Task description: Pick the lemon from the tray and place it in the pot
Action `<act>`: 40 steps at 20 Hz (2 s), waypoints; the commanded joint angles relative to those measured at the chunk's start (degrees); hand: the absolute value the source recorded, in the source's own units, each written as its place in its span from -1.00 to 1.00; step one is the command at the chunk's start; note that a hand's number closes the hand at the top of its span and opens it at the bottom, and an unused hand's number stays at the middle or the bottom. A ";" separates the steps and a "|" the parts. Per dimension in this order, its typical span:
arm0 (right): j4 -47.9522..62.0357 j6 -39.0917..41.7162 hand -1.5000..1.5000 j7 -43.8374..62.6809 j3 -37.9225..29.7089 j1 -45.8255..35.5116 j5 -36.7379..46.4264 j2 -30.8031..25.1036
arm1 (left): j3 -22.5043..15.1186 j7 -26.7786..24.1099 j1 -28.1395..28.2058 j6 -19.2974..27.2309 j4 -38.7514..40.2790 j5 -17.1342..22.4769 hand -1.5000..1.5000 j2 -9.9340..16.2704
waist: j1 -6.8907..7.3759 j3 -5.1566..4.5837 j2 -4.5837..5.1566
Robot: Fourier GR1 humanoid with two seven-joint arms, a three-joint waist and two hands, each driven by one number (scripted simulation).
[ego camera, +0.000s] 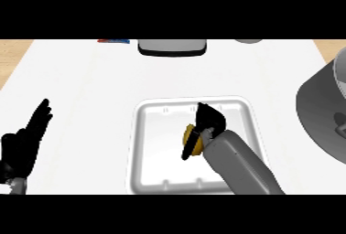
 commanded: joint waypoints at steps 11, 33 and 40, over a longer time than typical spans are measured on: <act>5.07 2.92 1.00 1.03 -0.60 -6.09 -0.67 0.42 | 2.64 -1.24 -0.76 -2.45 2.63 -3.93 0.00 -4.29 | -0.13 0.00 0.15; -38.04 -6.71 1.00 -14.32 -2.21 13.63 21.53 -34.47 | 4.75 -1.27 1.59 -3.06 1.45 -5.80 0.00 -5.62 | -2.46 -0.07 -0.58; -50.32 -9.31 1.00 -9.43 -11.87 16.04 21.75 -34.87 | 5.80 -2.81 2.84 -5.18 1.25 -4.56 0.00 -5.79 | -1.30 -0.02 -0.19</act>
